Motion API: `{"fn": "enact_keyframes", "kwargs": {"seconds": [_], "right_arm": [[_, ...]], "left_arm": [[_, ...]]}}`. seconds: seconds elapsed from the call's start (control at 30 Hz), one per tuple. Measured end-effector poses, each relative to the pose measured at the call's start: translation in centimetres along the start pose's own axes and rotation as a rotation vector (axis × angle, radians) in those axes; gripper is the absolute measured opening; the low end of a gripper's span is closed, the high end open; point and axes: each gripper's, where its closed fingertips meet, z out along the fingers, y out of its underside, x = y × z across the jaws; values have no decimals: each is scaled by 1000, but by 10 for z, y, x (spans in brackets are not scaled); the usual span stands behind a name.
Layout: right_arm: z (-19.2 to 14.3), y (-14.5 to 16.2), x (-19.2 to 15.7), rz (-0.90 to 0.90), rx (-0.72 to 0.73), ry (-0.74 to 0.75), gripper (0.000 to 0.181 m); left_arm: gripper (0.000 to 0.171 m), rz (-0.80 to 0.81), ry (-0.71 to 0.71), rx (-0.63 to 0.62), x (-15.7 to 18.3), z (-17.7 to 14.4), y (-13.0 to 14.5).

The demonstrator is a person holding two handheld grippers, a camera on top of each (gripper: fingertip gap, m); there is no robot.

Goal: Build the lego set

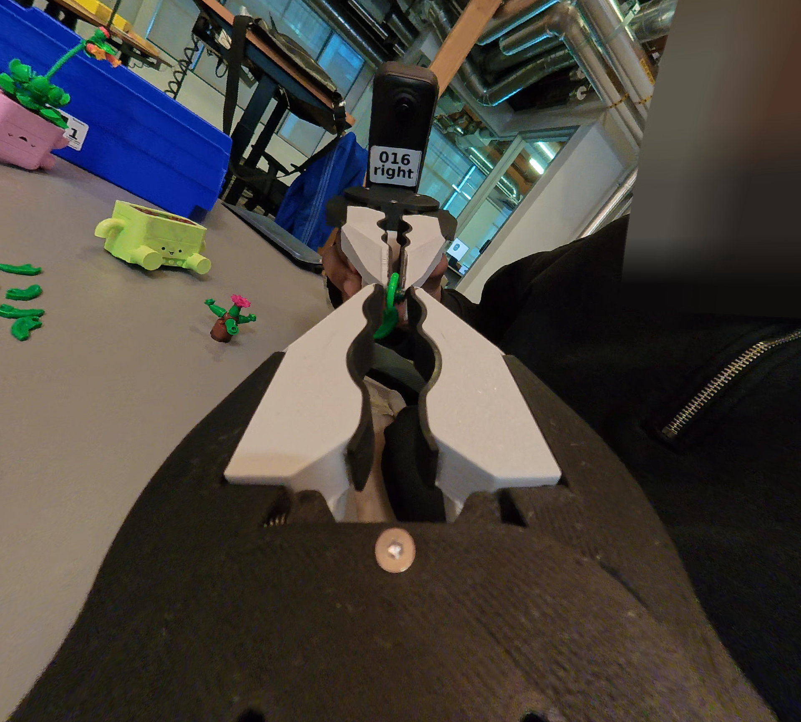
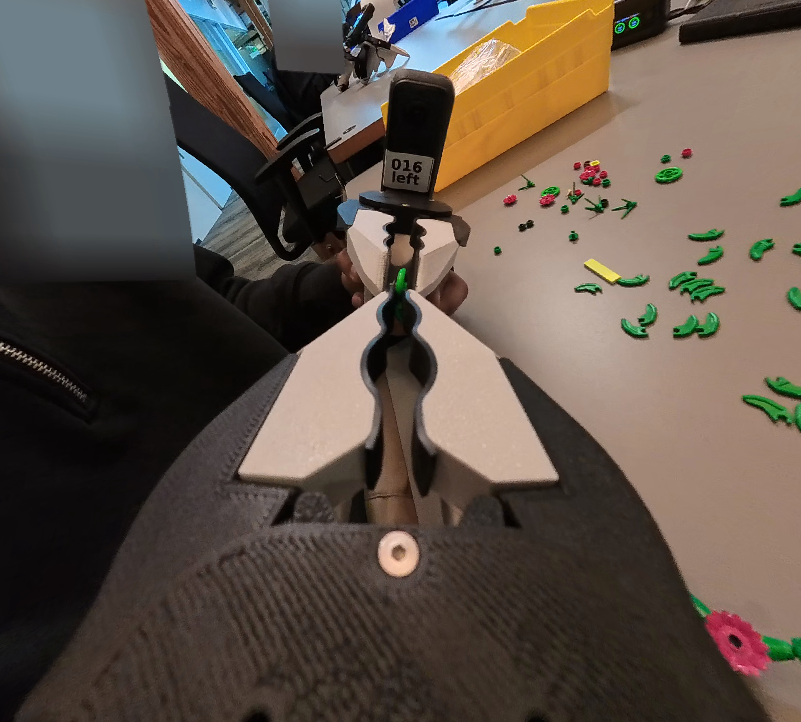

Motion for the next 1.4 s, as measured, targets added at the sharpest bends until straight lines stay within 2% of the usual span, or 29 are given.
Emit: {"fn": "enact_keyframes", "kwargs": {"seconds": [0.13, 0.17, 0.33, 0.4, 0.53, 0.6, 0.67, 0.9, 1.03, 1.2, 1.3, 1.4], "right_arm": [[-1, -3, 4, -5, 25, 31, 0], [-2, -5, 7, -16, 39, 56, 7], [-21, -8, 21, -147, 43, 189, 12], [-24, 5, 30, -214, -41, 270, 12], [-25, 55, 56, -308, -327, 452, 14], [-23, 81, 65, -290, -459, 493, 16], [-18, 95, 72, -258, -514, 509, 18], [-9, 107, 86, -198, -566, 524, 16], [-9, 109, 83, -190, -579, 498, 2], [-14, 117, 70, -193, -586, 481, 1], [-18, 115, 63, -269, -532, 500, 1], [-18, 101, 55, -341, -426, 516, 1]], "left_arm": [[6, -19, -12, 20, -4, -2, -4], [6, -27, -11, 28, -5, -3, -5], [5, -75, -42, 88, -14, -13, -16], [5, -111, -75, 103, -23, -16, -17], [6, -165, -121, 133, -35, -22, -20], [6, -169, -145, 121, -39, -23, -17], [6, -167, -145, 109, -39, -22, -15], [6, -173, -137, 72, -39, -17, -8], [6, -174, -146, 62, -40, -17, -7], [6, -179, -152, 63, -42, -18, -6], [6, -190, -153, 58, -43, -17, -5], [6, -216, -158, 57, -45, -15, -2]]}}
